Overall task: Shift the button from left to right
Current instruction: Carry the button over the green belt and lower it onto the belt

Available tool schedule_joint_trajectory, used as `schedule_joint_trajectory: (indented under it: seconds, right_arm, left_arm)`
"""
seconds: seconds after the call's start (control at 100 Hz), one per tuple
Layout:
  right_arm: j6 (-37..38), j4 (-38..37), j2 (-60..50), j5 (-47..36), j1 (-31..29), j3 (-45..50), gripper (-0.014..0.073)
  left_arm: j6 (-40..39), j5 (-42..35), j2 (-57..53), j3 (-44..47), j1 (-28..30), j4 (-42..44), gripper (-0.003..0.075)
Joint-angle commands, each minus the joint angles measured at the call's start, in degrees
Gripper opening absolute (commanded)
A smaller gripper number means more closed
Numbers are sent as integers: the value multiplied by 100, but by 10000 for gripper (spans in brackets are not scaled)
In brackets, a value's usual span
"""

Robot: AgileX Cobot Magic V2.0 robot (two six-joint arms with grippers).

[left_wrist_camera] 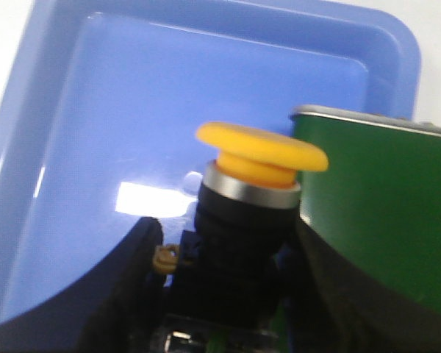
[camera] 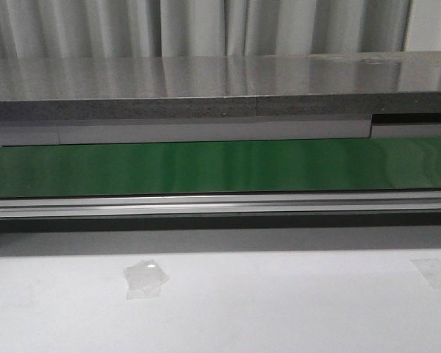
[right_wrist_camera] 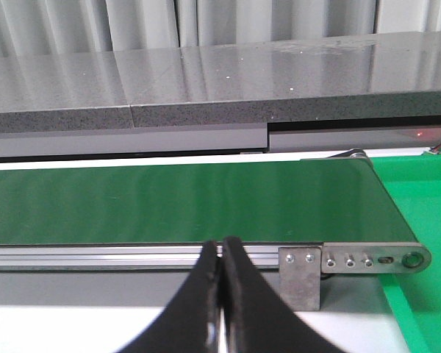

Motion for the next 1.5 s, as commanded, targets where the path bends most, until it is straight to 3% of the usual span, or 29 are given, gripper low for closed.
schedule_joint_trajectory:
  seconds: [0.0,0.24,0.51,0.63,0.82,0.89,1.49]
  right_arm:
    - [-28,-68,-108,-467,12,-86,-68]
    - [-28,-68,-108,-467,12,-86,-68]
    - [-28,-68,-108,-467,12,-86,-68]
    - [-28,-68,-108,-467,12,-86,-68]
    - [-28,-68,-108,-467,12,-86,-68]
    - [-28,-68,-108,-467,12,-86,-68]
    - [-28,-68,-108,-467,12,-86,-68]
  left_arm:
    - [98,23,-294,-162,-256,-94,43]
    - [98,50,-294,53,-690,-84,43]
    - [98,-23,-294,330,-766,-83,62]
    - [98,-11,-294,330,-766,-94,168]
    - [98,54,-294,330,-769,-94,475]
    - [98,54,-294,330,-769,-94,532]
    - [405,252,-818,330,-769,-686,537]
